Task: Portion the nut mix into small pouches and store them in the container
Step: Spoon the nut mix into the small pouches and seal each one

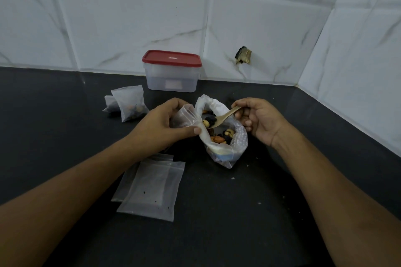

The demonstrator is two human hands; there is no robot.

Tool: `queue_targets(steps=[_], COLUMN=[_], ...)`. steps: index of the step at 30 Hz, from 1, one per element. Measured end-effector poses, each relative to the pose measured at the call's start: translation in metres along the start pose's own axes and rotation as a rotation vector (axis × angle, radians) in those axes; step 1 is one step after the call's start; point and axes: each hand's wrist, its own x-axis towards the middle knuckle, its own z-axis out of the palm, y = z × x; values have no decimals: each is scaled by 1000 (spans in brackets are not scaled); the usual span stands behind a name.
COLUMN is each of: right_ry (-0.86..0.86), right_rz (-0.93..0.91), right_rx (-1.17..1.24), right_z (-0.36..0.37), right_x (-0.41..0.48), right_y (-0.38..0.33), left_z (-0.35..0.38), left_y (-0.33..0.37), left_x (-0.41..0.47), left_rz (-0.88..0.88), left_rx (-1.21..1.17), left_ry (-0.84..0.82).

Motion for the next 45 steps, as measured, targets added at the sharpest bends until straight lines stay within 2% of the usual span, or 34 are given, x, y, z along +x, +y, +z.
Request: queue_targets(steps=[10, 24, 38, 45], right_ry=[-74, -12, 36, 20], right_rz=[-15, 0, -117, -54], right_rx=[-72, 44, -87, -64], right_z=[0, -3, 3, 2], right_x=[-2, 1, 1, 0], right_y=[0, 0, 4, 3], left_z=[1, 1, 1, 1], left_y=[-1, -2, -4, -5], left_x=[0, 1, 2, 1], left_rz=[6, 3, 17, 12], left_rx=[-2, 11, 10, 1], left_ry=[16, 26, 18, 22])
